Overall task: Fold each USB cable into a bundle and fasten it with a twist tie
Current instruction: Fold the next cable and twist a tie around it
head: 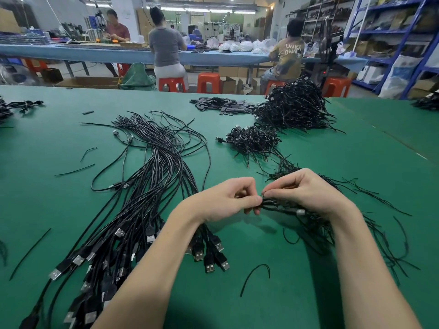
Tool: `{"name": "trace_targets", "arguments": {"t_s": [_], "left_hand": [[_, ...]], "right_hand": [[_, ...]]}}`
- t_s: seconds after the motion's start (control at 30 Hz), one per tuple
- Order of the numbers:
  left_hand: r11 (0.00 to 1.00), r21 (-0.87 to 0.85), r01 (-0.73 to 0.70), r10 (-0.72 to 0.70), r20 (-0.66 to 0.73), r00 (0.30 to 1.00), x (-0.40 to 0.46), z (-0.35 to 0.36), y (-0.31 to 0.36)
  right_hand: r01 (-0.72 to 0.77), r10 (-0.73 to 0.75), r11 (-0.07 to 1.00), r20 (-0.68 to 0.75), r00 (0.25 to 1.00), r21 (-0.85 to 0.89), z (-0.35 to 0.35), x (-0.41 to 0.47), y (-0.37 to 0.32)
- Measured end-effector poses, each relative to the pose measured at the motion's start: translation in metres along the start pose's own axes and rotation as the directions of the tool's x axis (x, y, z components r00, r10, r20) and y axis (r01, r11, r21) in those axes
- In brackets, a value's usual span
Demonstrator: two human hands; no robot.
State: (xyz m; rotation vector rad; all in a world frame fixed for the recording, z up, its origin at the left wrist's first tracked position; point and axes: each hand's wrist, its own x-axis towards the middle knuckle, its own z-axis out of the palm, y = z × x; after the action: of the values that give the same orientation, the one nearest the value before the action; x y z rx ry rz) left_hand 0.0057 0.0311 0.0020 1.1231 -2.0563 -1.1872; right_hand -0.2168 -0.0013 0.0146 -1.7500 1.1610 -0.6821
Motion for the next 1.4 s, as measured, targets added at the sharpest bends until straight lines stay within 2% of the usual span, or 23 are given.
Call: {"name": "trace_targets", "arguments": {"t_s": [0.1, 0.17, 0.23, 0.33, 0.43, 0.53, 0.63, 0.73, 0.8, 0.87, 0.97, 1.1, 1.23, 1.3, 1.33, 1.37, 1.4], "left_hand": [[0.988, 0.154, 0.011, -0.016, 0.030, 0.999, 0.001, 0.000, 0.005], [0.961, 0.274, 0.038, -0.022, -0.061, 0.998, 0.005, 0.005, 0.003], [0.954, 0.290, 0.073, -0.006, -0.224, 0.975, 0.010, 0.012, -0.001], [0.986, 0.138, 0.093, -0.022, -0.445, 0.895, 0.016, 0.020, -0.004], [0.996, -0.027, 0.079, -0.081, -0.562, 0.823, 0.020, 0.022, -0.007], [0.969, -0.242, 0.047, -0.185, -0.588, 0.787, 0.022, 0.020, -0.010], [0.882, -0.472, -0.014, -0.284, -0.555, 0.782, 0.024, 0.015, -0.014], [0.839, -0.543, -0.012, -0.327, -0.523, 0.787, 0.024, 0.012, -0.016], [0.878, -0.478, -0.016, -0.285, -0.551, 0.784, 0.022, 0.009, -0.019], [0.971, -0.237, 0.018, -0.172, -0.649, 0.741, 0.019, 0.006, -0.022], [0.995, 0.094, 0.029, 0.048, -0.724, 0.688, 0.017, 0.008, -0.022], [0.970, 0.244, -0.013, 0.190, -0.721, 0.667, 0.019, 0.014, -0.020], [0.947, 0.319, 0.023, 0.220, -0.702, 0.678, 0.019, 0.013, -0.017], [0.979, 0.202, 0.021, 0.129, -0.700, 0.702, 0.020, 0.015, -0.013], [0.999, 0.047, 0.023, 0.015, -0.682, 0.731, 0.021, 0.013, -0.011], [0.982, -0.190, 0.015, -0.133, -0.625, 0.769, 0.021, 0.011, -0.008], [0.889, -0.459, -0.008, -0.262, -0.521, 0.812, 0.021, 0.008, -0.005]], "right_hand": [[0.006, -0.001, 0.992, 0.039, 0.999, -0.125, -0.002, -0.001, -0.006], [-0.008, 0.003, 0.972, -0.019, 1.000, -0.233, 0.000, 0.003, -0.010], [-0.049, -0.014, 0.933, -0.173, 0.985, -0.356, 0.006, 0.009, -0.013], [-0.119, -0.063, 0.907, -0.411, 0.910, -0.403, 0.021, 0.016, -0.017], [-0.045, -0.189, 0.903, -0.489, 0.852, -0.427, 0.037, 0.024, -0.021], [0.066, -0.266, 0.919, -0.486, 0.832, -0.390, 0.046, 0.030, -0.021], [0.137, -0.265, 0.952, -0.511, 0.817, -0.274, 0.048, 0.032, -0.016], [0.233, -0.298, 0.954, -0.482, 0.824, -0.191, 0.051, 0.031, -0.017], [0.257, -0.296, 0.955, -0.421, 0.857, -0.148, 0.049, 0.029, -0.019], [0.187, -0.230, 0.970, -0.343, 0.911, -0.154, 0.044, 0.027, -0.020], [0.097, -0.135, 0.984, -0.265, 0.955, -0.151, 0.041, 0.025, -0.018], [0.083, -0.151, 0.981, -0.415, 0.897, -0.178, 0.048, 0.031, -0.017], [0.052, -0.198, 0.950, -0.465, 0.863, -0.308, 0.051, 0.034, -0.018], [0.048, -0.246, 0.916, -0.464, 0.851, -0.397, 0.053, 0.035, -0.017], [0.066, -0.277, 0.902, -0.455, 0.846, -0.426, 0.054, 0.034, -0.015], [0.100, -0.309, 0.895, -0.445, 0.840, -0.435, 0.055, 0.033, -0.014], [0.144, -0.343, 0.893, -0.437, 0.832, -0.427, 0.054, 0.032, -0.013]]}}
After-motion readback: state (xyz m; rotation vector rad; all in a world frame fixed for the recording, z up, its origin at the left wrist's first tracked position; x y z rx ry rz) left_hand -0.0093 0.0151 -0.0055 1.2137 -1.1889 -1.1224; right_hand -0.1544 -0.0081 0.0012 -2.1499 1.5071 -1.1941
